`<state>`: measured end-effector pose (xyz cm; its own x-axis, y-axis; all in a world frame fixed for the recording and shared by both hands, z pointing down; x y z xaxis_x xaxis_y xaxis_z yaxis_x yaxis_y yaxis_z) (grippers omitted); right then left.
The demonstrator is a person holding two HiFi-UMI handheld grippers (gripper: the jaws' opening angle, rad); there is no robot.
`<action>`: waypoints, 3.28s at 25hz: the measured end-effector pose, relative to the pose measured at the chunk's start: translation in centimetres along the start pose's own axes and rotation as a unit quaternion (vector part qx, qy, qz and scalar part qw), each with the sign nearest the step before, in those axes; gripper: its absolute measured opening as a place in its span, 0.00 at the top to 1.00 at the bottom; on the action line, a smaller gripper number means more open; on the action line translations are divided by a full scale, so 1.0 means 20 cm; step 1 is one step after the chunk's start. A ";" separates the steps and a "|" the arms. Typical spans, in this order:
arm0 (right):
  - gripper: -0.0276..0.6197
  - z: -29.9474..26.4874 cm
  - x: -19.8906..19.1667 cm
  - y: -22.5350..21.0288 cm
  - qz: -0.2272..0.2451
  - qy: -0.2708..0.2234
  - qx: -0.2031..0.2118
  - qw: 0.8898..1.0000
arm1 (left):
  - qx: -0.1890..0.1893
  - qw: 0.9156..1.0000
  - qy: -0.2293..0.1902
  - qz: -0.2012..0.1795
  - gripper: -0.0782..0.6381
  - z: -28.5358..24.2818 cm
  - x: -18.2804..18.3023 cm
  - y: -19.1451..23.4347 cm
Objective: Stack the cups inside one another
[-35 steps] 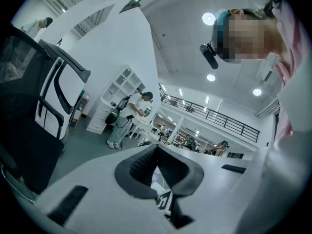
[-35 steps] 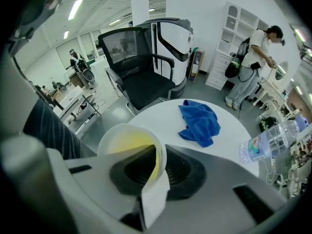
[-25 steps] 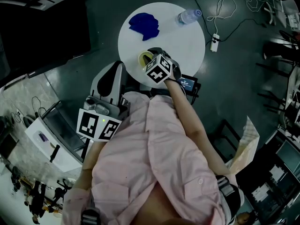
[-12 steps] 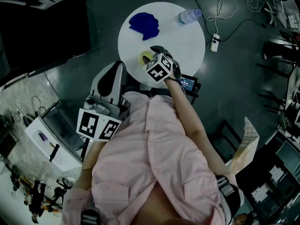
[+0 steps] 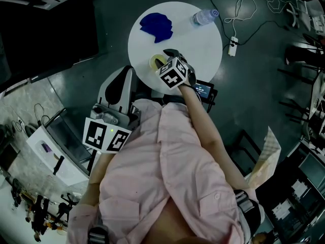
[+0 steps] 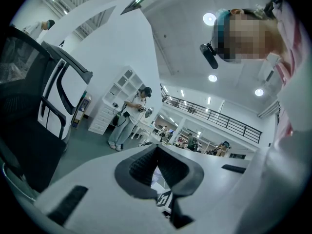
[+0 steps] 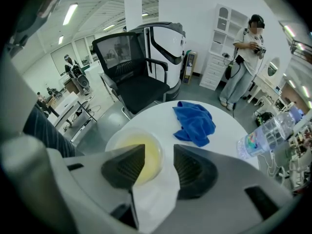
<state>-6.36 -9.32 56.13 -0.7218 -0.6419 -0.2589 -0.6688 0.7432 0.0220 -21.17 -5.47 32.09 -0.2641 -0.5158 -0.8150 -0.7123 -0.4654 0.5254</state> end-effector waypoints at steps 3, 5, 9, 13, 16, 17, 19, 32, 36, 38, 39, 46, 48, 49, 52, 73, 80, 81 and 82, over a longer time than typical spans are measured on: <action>0.68 0.01 0.00 0.01 -0.001 -0.001 0.000 1.000 | 0.000 1.000 0.000 -0.001 0.88 0.01 0.00 -0.01; 0.68 0.01 0.00 0.01 -0.002 -0.002 -0.001 1.000 | 0.000 1.000 -0.001 -0.001 0.88 0.02 0.00 -0.01; 0.68 0.03 -0.01 0.00 -0.002 -0.006 -0.006 1.000 | 0.000 1.000 -0.003 -0.002 0.88 0.02 0.00 -0.02; 0.68 0.04 -0.01 0.00 -0.003 -0.012 -0.009 1.000 | -0.001 1.000 -0.004 -0.004 0.88 0.03 0.00 -0.03; 0.68 0.05 -0.01 0.00 -0.006 -0.018 -0.013 1.000 | -0.002 1.000 -0.004 -0.005 0.88 0.03 -0.01 -0.03; 0.68 0.05 0.00 0.00 -0.007 -0.020 -0.015 1.000 | -0.003 1.000 -0.005 -0.005 0.88 0.03 -0.01 -0.03; 0.68 0.06 0.00 0.00 -0.009 -0.024 -0.018 1.000 | -0.003 1.000 -0.005 -0.005 0.88 0.03 -0.01 -0.04; 0.80 0.12 0.00 -0.01 -0.019 -0.048 -0.046 0.998 | -0.009 1.000 -0.007 -0.011 0.88 0.05 -0.02 -0.06; 0.81 0.14 0.00 -0.01 -0.020 -0.056 -0.050 0.997 | -0.011 1.000 -0.008 -0.012 0.88 0.05 -0.02 -0.07; 0.82 0.15 0.00 -0.01 -0.021 -0.060 -0.051 0.997 | -0.013 1.000 -0.008 -0.013 0.88 0.06 -0.02 -0.07; 0.82 0.16 0.00 -0.01 -0.022 -0.062 -0.052 0.996 | -0.013 1.000 -0.008 -0.014 0.88 0.06 -0.02 -0.07; 0.88 0.20 0.01 -0.01 -0.028 -0.079 -0.056 0.995 | -0.016 1.000 -0.007 -0.016 0.88 0.06 -0.03 -0.09; 0.89 0.21 0.01 0.00 -0.029 -0.082 -0.057 0.995 | -0.017 1.000 -0.007 -0.017 0.88 0.07 -0.03 -0.09; 0.89 0.21 0.01 0.00 -0.029 -0.082 -0.058 0.994 | -0.017 1.000 -0.007 -0.017 0.88 0.07 -0.03 -0.09; 0.90 0.23 0.01 0.00 -0.034 -0.087 -0.064 0.994 | -0.019 1.000 -0.007 -0.018 0.88 0.07 -0.03 -0.10; 0.91 0.49 -0.03 -0.02 -0.109 -0.187 -0.079 0.973 | -0.049 0.998 0.017 -0.023 0.88 0.04 -0.09 -0.18; 0.91 0.60 -0.11 -0.08 -0.130 -0.223 -0.075 0.963 | -0.052 0.998 0.016 -0.024 0.88 -0.02 -0.13 -0.29; 0.91 0.61 -0.12 -0.09 -0.131 -0.226 -0.074 0.962 | -0.050 0.998 0.015 -0.024 0.88 -0.03 -0.13 -0.30; 0.91 0.62 -0.13 -0.10 -0.131 -0.228 -0.074 0.962 | -0.048 0.998 0.014 -0.024 0.88 -0.04 -0.13 -0.32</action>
<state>-0.86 -6.81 44.74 -0.3946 -0.6281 -0.6707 -0.8594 0.5105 0.0276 -15.41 -1.70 31.11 -0.2122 -0.5102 -0.8335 -0.6573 -0.5567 0.5081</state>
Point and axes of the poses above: the fingertips, and each gripper's own axes: z backward along the fingers, y to its left, x out of its top, the point moved 5 cm from there along z, backward along the fingers, and after that the axes turned 12 degrees about y, right-handed, at the moved point
